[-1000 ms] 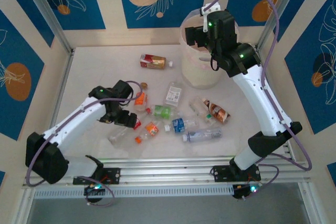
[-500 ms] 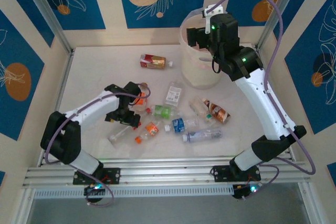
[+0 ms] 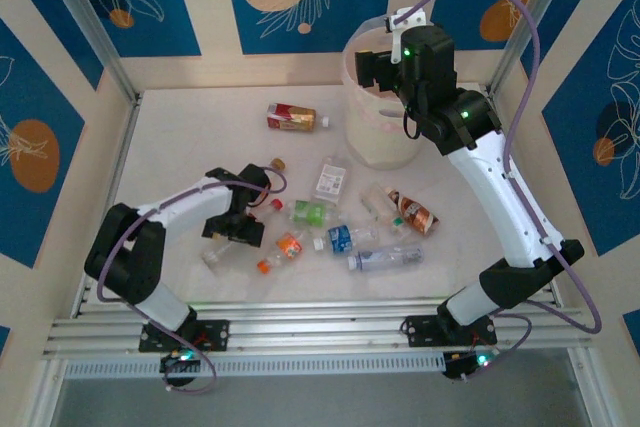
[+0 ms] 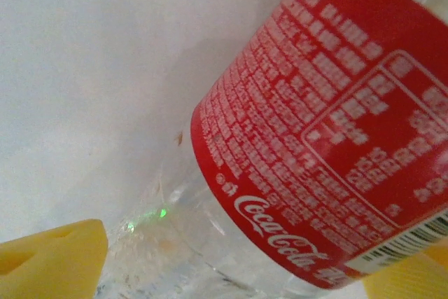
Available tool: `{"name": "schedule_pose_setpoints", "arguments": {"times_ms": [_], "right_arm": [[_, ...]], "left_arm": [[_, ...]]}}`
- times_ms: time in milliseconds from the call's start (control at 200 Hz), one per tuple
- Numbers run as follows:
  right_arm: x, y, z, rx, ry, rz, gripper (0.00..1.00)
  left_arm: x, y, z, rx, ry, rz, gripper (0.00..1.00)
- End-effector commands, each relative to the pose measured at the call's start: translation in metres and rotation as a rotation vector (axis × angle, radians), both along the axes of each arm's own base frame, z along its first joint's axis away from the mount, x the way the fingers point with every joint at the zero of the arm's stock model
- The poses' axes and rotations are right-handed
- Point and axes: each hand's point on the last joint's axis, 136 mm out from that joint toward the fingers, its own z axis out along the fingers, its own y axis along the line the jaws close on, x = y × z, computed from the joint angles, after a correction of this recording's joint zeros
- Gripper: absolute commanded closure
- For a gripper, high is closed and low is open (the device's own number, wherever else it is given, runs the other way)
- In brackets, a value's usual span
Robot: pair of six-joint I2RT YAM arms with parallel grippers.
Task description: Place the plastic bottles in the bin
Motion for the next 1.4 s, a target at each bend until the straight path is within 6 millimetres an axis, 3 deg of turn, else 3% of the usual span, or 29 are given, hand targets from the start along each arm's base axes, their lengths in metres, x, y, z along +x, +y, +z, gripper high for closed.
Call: {"name": "schedule_pose_setpoints", "arguments": {"times_ms": [0,220,415,615,710,960,1215,1395], "right_arm": [[-0.006,-0.003,0.01,0.027,-0.029,0.0,0.01],[-0.009,-0.003,0.01,0.037,-0.029,-0.001,0.01],[-0.01,-0.003,0.01,0.034,-0.028,-0.002,0.01],[-0.01,-0.002,0.008,0.034,-0.027,-0.002,0.01],[-0.011,-0.002,0.007,0.042,-0.026,-0.001,0.01],[-0.017,0.001,0.006,0.071,-0.021,0.028,0.01],[-0.029,0.01,-0.002,0.136,0.023,0.096,0.01],[-0.039,0.028,-0.014,0.215,0.085,0.198,0.01]], "left_arm": [[0.011,0.01,-0.006,0.03,-0.021,0.032,0.11],[0.03,0.006,-0.016,0.012,-0.043,0.025,0.12],[0.032,0.004,-0.022,0.011,-0.032,0.014,0.2],[0.03,0.005,-0.012,-0.001,-0.055,0.009,0.32],[0.03,0.005,-0.004,-0.011,-0.075,0.003,0.33],[0.028,-0.001,0.032,-0.085,-0.146,-0.011,0.37],[0.033,-0.019,0.09,-0.251,-0.303,-0.031,0.38],[0.051,-0.043,0.133,-0.412,-0.463,-0.074,0.4]]}}
